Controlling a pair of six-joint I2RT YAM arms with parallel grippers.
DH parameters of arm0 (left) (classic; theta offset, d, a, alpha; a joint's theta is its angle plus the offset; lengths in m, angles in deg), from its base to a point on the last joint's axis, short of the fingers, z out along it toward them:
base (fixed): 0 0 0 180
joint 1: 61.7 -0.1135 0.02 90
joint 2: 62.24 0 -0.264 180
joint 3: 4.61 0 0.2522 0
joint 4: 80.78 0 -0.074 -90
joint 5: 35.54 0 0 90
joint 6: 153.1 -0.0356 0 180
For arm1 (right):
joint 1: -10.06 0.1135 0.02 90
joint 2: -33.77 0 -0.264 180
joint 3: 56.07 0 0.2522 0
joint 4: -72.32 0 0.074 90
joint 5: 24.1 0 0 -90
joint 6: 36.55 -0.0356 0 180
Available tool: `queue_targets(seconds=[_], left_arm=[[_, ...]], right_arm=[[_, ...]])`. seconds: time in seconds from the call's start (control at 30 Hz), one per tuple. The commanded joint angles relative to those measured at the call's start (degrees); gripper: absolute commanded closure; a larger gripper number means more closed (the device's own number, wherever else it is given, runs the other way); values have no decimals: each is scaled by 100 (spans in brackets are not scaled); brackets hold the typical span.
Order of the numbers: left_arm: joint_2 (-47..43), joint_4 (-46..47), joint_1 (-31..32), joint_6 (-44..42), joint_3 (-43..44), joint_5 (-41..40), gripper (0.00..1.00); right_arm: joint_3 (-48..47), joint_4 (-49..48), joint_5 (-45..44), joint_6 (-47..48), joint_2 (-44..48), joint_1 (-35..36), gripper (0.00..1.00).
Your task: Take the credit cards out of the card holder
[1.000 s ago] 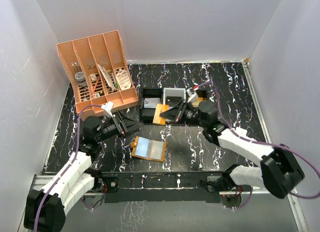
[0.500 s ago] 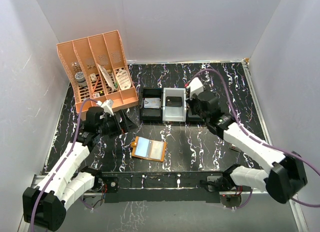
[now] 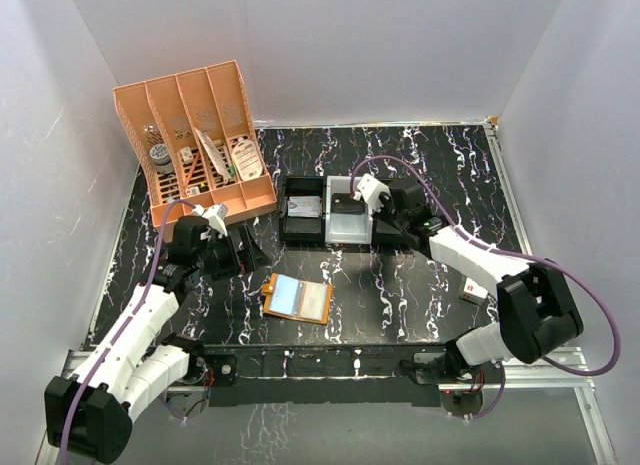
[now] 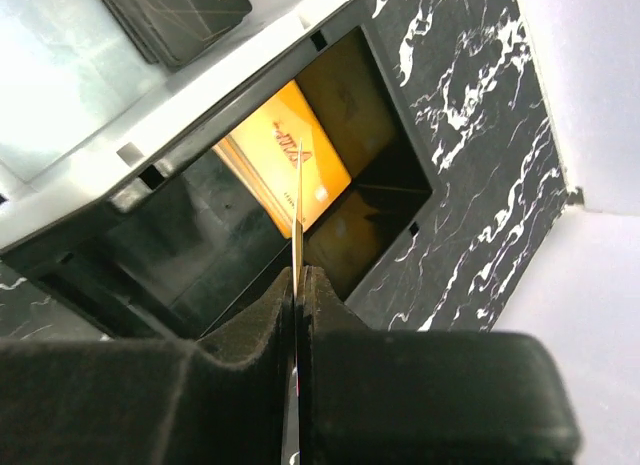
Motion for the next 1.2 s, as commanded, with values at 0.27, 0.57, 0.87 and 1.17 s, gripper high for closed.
queue_targets(seconds=[0.27,0.57,0.87,1.17], left_arm=[[4,11,-22,-189,71,275,1],[38,93,-26,-223,25,422,1],[152,171,-25,-263,23,508,1],[172,215,-21,-277,17,625,1]], right_arm=[[-604,-1015,1249,1054,-865,-636,100],[-1199,-748,1420,1455,-1603,-817,100],[-1360,-641,1553,1621,-2113,-878,97],[-1341,-515,1831,1700,-2266,-896,96]])
